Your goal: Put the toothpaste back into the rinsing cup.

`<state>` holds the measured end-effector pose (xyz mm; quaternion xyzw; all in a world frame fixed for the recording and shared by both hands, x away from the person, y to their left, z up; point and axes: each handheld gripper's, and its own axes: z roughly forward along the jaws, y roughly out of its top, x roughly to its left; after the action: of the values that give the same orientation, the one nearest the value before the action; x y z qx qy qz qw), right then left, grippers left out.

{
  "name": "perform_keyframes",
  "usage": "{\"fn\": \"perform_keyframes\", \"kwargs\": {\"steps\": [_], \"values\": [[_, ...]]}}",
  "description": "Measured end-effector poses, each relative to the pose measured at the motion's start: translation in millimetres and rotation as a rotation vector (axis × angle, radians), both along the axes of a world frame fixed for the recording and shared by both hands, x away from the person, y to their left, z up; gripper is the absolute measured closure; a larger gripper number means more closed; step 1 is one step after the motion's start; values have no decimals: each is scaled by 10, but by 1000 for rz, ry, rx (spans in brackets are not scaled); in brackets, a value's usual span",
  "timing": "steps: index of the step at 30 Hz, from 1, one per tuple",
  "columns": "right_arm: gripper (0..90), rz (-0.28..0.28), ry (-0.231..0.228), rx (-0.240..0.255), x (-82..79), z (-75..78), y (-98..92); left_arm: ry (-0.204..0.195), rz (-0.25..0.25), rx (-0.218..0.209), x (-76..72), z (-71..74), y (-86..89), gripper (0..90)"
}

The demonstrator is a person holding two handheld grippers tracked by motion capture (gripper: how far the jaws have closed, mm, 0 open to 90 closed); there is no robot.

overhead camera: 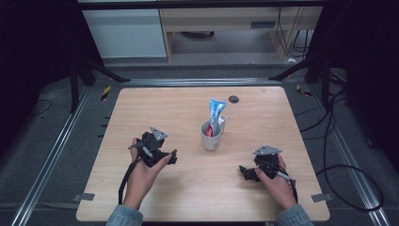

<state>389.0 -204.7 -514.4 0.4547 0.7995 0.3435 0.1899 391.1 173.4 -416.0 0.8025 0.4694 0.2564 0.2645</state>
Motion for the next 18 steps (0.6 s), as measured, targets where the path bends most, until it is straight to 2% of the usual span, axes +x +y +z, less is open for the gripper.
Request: {"fn": "perform_keyframes", "kwargs": {"steps": [4, 18], "values": [[4, -1, 2, 1, -1, 0, 2, 19, 20, 13, -23, -75, 143, 44], [4, -3, 2, 1, -2, 1, 2, 90, 75, 16, -35, -359, 505, 43]]}}
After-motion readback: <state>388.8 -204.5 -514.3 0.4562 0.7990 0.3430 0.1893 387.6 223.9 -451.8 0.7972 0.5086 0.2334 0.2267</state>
